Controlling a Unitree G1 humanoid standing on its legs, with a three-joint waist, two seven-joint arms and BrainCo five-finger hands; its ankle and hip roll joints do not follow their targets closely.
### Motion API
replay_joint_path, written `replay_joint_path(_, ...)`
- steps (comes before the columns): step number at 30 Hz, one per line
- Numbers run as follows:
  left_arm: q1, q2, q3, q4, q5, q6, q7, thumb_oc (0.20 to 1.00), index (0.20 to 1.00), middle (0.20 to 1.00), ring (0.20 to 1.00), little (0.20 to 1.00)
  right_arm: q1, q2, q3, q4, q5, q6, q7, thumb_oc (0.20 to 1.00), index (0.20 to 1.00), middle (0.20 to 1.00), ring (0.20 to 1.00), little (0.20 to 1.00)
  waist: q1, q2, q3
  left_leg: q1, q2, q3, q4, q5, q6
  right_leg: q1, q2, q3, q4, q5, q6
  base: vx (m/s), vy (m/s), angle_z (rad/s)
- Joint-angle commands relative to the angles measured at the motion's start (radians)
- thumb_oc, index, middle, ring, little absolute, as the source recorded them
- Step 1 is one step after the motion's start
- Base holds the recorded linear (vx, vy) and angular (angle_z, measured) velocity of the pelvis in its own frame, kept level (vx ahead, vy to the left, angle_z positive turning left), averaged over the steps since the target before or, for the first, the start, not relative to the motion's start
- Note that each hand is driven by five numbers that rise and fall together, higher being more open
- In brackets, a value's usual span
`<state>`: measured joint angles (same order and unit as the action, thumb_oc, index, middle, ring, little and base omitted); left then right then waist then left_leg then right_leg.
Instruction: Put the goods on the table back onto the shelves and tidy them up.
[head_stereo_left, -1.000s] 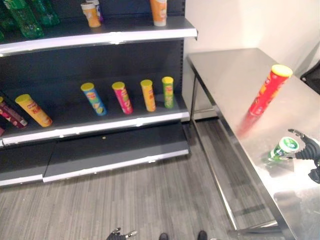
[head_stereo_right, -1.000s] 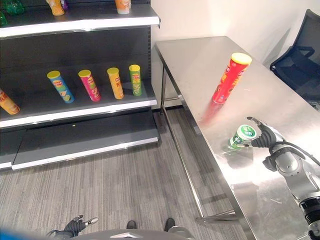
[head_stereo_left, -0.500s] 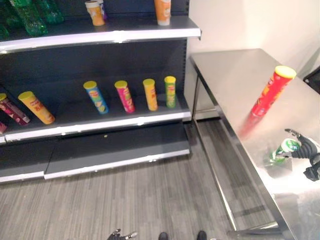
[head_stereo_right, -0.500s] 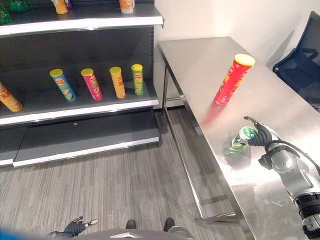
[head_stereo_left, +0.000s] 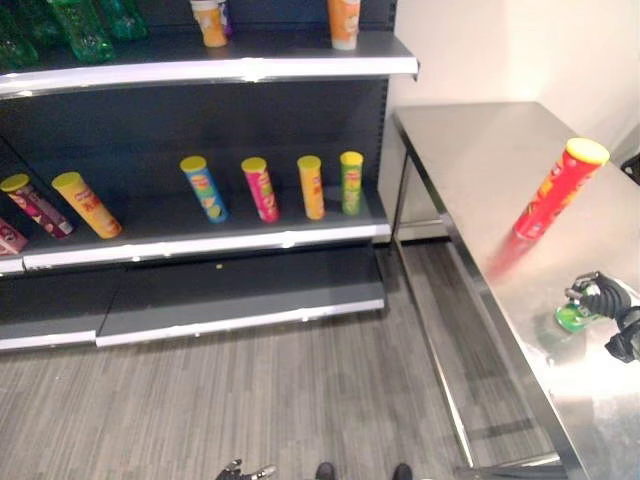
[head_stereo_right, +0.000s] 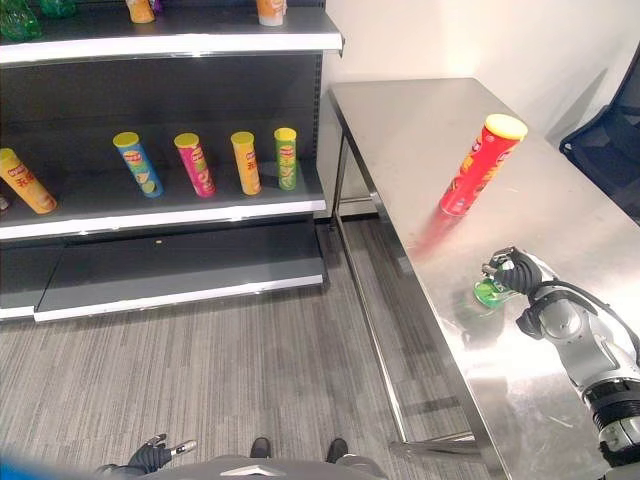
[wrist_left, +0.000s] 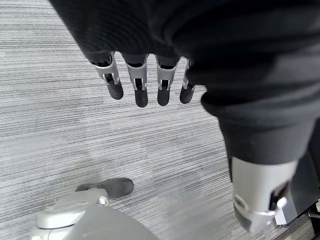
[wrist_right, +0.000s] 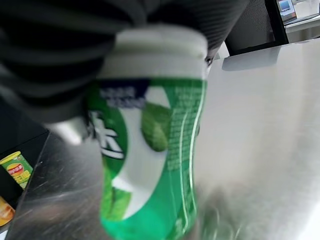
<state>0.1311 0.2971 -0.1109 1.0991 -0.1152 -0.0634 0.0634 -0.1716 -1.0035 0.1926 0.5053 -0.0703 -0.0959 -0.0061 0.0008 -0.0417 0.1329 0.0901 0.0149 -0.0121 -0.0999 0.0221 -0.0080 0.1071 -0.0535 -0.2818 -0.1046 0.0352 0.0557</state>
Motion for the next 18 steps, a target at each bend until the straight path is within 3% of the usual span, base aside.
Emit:
replay_joint_path(1, -0.053, 0.026, -0.005, 0.023, -0.028, -0.02, 0.012, 1.0, 1.0, 1.0, 1.0, 1.0, -0.032, -0.02, -0.003, -0.033, -0.002, -0.01, -0.019, 0.2, 0.2, 0.2, 0.2, 0.2, 0.014, -0.038, 0.004, 0.021, 0.036, 0.081, 0.013, -0.081, -0.05, 0.055, 0.013, 0.009, 0.017, -0.16, 0.005, 0.0, 0.0, 0.0)
replay_joint_path(7, -0.054, 0.028, 0.011, -0.001, -0.02, -0.019, 0.015, 1.0, 1.0, 1.0, 1.0, 1.0, 0.058, -0.045, -0.18, -0.239, 0.031, -0.052, -0.062, 0.2, 0.2, 0.2, 0.2, 0.2, -0.003, -0.039, 0.0, 0.026, 0.049, 0.083, 0.013, -0.081, -0.054, 0.052, 0.029, 0.028, 0.017, -0.17, -0.005, 0.0, -0.055, -0.01)
replay_joint_path(14, -0.062, 0.031, 0.017, -0.025, -0.018, -0.022, 0.01, 1.0, 1.0, 1.0, 1.0, 1.0, 0.094, -0.056, -0.235, -0.371, 0.027, -0.086, -0.063, 0.2, 0.2, 0.2, 0.2, 0.2, 0.001, -0.057, 0.016, 0.014, 0.072, 0.072, 0.013, -0.057, -0.061, 0.036, 0.054, 0.054, 0.017, -0.181, -0.025, -0.02, -0.087, -0.02)
replay_joint_path(18, -0.079, 0.032, 0.016, -0.039, -0.038, -0.026, 0.004, 1.0, 1.0, 1.0, 1.0, 1.0, 0.096, -0.071, -0.268, -0.413, 0.03, -0.093, -0.07, 0.2, 0.2, 0.2, 0.2, 0.2, 0.009, -0.081, 0.08, -0.153, 0.043, 0.027, 0.277, -0.106, -0.066, 0.03, 0.039, 0.045, 0.017, -0.172, -0.038, -0.1, -0.036, 0.14)
